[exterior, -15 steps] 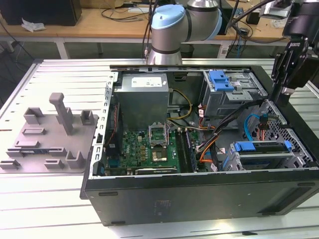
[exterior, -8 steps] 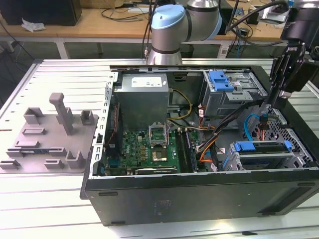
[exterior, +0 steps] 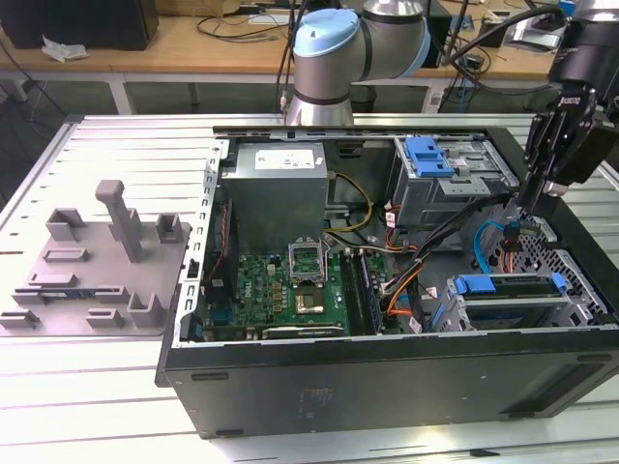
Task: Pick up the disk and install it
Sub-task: 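Insert the first disk wire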
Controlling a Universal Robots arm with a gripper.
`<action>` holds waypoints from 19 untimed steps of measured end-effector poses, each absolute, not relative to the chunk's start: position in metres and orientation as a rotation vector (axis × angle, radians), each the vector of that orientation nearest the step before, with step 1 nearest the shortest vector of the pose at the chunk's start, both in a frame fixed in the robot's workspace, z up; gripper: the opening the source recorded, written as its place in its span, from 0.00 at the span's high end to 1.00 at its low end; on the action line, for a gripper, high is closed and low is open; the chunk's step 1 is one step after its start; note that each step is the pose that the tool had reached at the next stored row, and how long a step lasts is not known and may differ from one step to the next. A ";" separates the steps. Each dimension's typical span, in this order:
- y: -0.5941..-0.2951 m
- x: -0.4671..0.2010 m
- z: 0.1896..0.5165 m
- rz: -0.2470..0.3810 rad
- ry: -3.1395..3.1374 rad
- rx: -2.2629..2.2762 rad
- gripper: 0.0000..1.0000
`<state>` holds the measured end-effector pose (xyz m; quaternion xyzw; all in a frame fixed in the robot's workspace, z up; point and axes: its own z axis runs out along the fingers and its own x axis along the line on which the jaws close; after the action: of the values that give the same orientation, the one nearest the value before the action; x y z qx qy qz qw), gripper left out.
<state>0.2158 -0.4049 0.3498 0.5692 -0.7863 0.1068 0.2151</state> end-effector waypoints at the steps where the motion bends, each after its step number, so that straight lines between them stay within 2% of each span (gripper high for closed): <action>1: -0.406 0.216 0.350 0.296 -2.180 1.578 0.58; 9: -0.411 0.216 0.348 0.298 -2.180 1.578 0.60; 10: -0.411 0.216 0.347 0.298 -2.180 1.578 0.67; 19: -0.411 0.216 0.342 0.300 -2.179 1.577 0.67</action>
<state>0.2159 -0.4112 0.3420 0.5689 -0.7861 0.1083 0.2161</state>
